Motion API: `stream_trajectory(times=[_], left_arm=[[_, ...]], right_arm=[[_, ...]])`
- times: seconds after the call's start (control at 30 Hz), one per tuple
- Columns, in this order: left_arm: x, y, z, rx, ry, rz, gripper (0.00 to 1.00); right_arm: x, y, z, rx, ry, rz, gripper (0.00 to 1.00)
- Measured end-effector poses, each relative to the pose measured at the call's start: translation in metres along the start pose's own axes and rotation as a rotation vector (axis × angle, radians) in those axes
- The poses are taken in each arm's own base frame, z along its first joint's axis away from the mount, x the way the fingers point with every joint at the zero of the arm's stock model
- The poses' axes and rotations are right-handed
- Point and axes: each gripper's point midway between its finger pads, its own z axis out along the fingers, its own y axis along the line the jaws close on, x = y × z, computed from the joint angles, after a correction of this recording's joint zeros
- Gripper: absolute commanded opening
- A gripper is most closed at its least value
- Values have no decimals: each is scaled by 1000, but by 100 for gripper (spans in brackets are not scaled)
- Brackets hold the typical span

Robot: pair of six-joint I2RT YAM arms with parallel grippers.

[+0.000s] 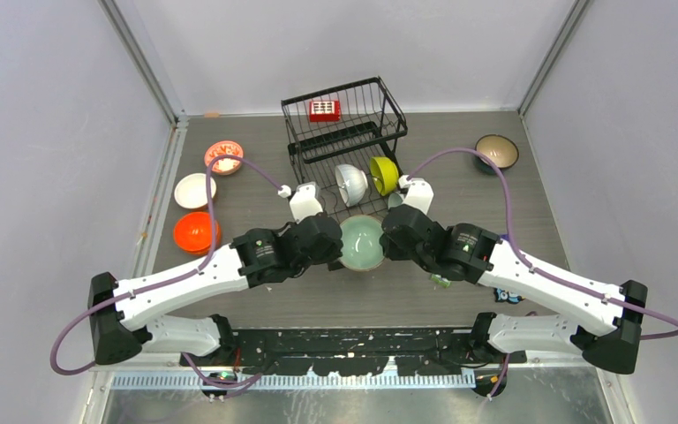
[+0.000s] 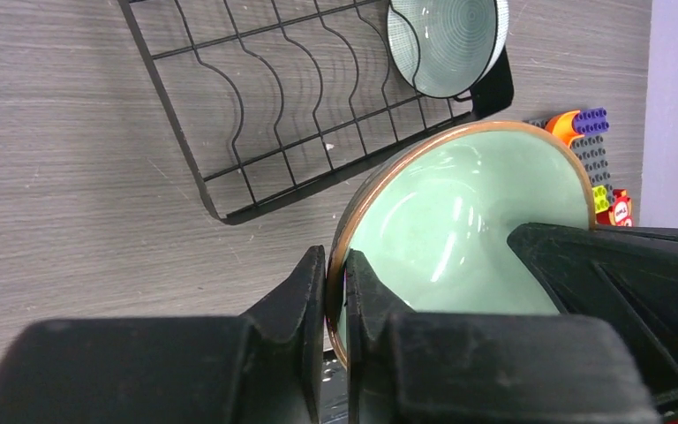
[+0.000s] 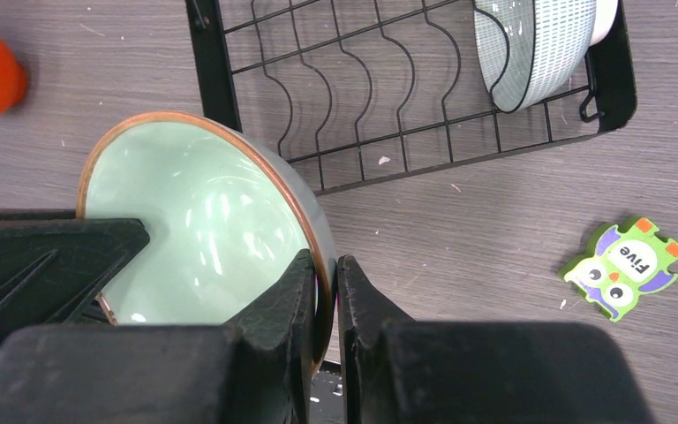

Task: Unload the bowls from the dish rack
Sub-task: Place the bowl at the center of the board.

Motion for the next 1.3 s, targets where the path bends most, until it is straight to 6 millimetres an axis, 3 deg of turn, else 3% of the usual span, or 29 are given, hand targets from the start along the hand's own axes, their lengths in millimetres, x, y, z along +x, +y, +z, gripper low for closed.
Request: stream_trajectory(times=[0.1,0.27,0.4,0.63,1.0,1.3], left_arm=[[2,-2,0,11,11,1,0],[3,-2,0,17,22,0,0],[7,8,2,-13,36,19,0],[12,18,3,-45,58,41,0],[18,18,1,-31,84,39,0],[15,18,-4,-13,78,27,0]], right_arm=[[1,-2,1,5,3,-3,2],[3,-3,1,6,11,-21,38],[-4,4,-5,-18,7,-40,54],[-27,18,-15,-28,4,-126,56],[-9,13,-2,-25,122,-190,43],[4,12,3,-54,181,-172,41]])
